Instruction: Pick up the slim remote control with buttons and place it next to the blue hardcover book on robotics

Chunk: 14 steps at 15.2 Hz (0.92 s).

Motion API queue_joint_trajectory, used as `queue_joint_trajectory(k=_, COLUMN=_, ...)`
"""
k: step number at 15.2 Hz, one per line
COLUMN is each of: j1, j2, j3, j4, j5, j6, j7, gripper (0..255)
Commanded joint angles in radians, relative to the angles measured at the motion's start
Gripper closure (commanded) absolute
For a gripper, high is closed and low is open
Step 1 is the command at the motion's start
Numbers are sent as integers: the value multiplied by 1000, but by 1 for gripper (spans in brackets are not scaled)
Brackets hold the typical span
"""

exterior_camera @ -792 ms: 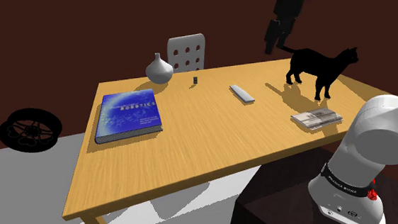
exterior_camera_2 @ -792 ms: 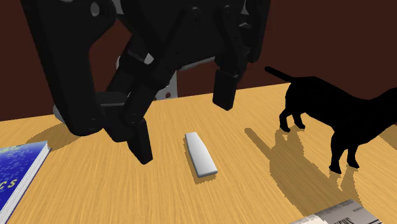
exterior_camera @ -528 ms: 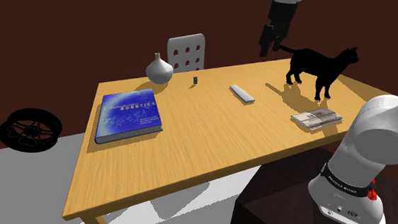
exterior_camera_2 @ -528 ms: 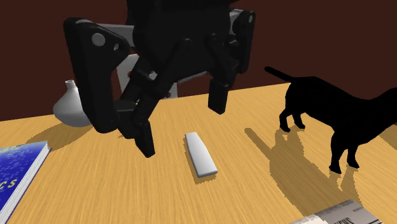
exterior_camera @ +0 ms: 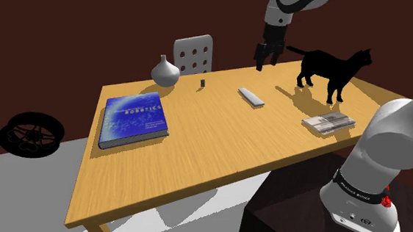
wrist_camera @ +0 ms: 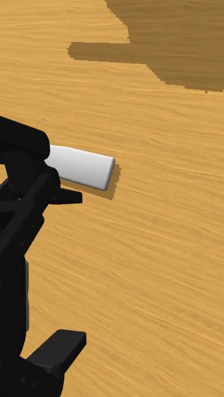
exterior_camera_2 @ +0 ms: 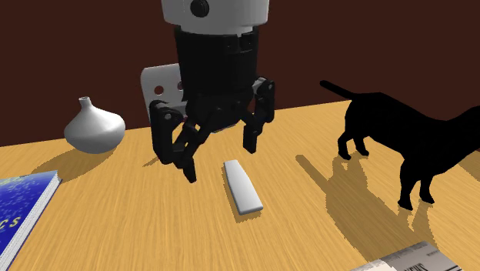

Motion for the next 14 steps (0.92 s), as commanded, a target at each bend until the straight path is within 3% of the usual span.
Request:
queue_joint_trajectory(k=1, j1=-10, j2=74, j3=-19, j4=24, j5=3, j6=45, j7=1, gripper=0)
queue_joint_trajectory(k=14, j1=-69, j2=533, j3=-112, j4=220, j5=96, j6=258, j7=-10, gripper=0)
